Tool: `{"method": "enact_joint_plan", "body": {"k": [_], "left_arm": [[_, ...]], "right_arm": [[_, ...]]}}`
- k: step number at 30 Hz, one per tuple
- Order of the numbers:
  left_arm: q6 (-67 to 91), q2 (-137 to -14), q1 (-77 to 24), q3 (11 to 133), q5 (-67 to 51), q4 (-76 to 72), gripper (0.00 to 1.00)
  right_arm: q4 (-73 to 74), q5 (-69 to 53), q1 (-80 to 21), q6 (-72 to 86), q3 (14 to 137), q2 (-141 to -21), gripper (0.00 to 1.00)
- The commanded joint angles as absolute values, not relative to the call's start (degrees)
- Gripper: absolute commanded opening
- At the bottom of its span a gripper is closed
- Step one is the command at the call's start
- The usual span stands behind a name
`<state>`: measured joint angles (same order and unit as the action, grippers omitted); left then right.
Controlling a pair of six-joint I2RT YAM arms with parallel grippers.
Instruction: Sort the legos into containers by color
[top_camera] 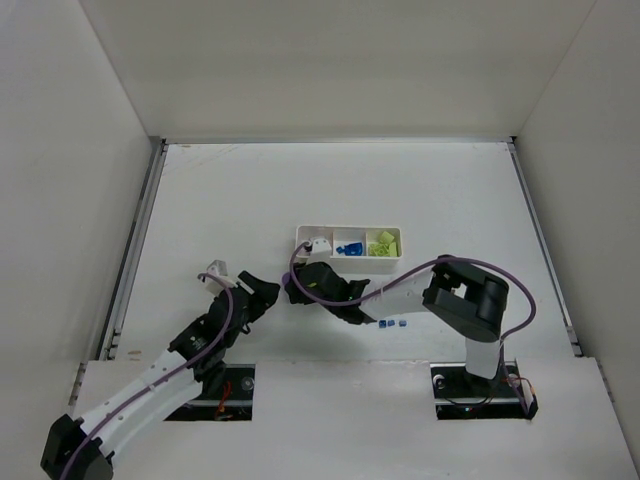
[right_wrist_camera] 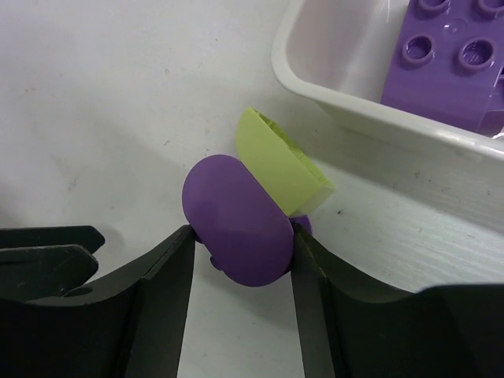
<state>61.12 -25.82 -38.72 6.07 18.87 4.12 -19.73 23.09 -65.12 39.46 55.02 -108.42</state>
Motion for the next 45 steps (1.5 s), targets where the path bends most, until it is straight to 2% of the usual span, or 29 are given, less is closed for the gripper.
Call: {"method": "enact_joint_plan", "body": {"k": [1, 8, 22, 25, 32, 35, 40, 45], "left_arm": [[65.56, -25.14, -37.66, 5.27, 16.44, 3.08, 0.62], [69.52, -25.66, -37.66, 3.96, 11.17, -3.16, 0.62], [70.58, -32.86, -39.15, 2.81, 11.77, -10.19, 0.61], [68.12, -35.59, -40.82, 3.86, 13.71, -9.85, 0.60], [68.55, -37.62, -42.32, 3.87, 16.17, -9.76, 0.59], [69.52, -34.29, -41.53, 2.64, 17.22, -8.09, 0.59], [70.58, -24.54, -38.46, 2.11, 18.11, -0.72, 0.59], [69.70, -19.78, -33.98, 4.74, 17.67, 4.56, 0.60]], "right_arm": [[-20.82, 24.79, -65.43, 39.64, 54.06, -106.09, 0.46], [-25.31, 24.61, -66.49, 40.51, 49.14, -100.29, 0.46], [-28.12, 24.08, -66.93, 42.80, 44.47, -95.27, 0.47], [-26.99, 26.01, -66.93, 42.28, 44.56, -95.62, 0.56], [-22.24, 24.97, -66.14, 41.93, 47.89, -98.69, 0.71], [-21.45, 23.47, -65.78, 41.13, 49.83, -100.37, 0.73], [-21.18, 24.17, -65.87, 39.47, 50.27, -101.42, 0.86], [-19.08, 26.10, -65.96, 37.88, 50.80, -101.87, 0.91]]}}
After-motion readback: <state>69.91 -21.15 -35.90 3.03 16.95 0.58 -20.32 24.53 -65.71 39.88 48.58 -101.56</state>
